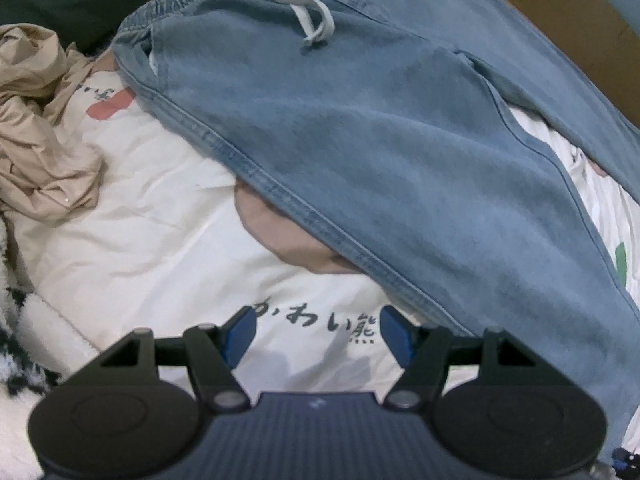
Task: Fold clothes
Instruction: 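Move the right gripper to the jeans leg hem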
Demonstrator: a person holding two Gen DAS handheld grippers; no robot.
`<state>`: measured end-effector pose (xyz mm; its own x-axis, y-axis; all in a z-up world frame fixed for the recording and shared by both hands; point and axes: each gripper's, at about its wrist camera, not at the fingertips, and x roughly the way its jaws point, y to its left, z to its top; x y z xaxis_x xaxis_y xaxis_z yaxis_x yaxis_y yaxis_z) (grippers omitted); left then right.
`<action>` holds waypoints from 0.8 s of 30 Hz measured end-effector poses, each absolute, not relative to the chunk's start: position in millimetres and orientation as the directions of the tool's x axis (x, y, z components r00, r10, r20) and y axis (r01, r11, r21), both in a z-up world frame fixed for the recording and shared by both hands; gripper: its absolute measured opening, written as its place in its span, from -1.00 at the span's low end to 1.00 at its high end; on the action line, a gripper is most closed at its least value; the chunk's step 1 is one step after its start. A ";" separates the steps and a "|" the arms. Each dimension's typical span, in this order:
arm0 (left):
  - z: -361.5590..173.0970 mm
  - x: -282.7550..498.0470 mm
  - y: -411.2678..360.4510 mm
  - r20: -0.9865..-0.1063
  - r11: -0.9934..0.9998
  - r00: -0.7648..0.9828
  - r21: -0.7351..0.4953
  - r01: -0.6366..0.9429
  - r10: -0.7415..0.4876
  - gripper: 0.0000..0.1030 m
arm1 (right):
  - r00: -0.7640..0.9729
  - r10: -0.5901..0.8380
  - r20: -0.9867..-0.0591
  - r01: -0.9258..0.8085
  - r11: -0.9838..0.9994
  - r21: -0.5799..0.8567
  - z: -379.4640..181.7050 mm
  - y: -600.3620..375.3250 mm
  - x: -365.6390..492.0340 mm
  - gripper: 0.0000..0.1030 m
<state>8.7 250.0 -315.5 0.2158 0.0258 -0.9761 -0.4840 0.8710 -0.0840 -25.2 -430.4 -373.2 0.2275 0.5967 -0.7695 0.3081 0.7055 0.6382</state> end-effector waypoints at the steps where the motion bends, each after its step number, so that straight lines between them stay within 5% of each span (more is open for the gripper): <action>1: -315.5 8.9 249.6 -0.976 0.872 0.217 -0.085 -0.482 0.025 0.37 | 0.233 0.625 -0.745 0.313 0.677 0.666 -371.3 -433.0 -26.7 0.00; 24: -306.1 1.5 242.4 -0.977 0.881 0.205 -0.054 -0.469 0.049 0.37 | 0.333 0.710 -0.620 0.569 0.373 0.733 -429.5 -442.9 -44.2 -0.01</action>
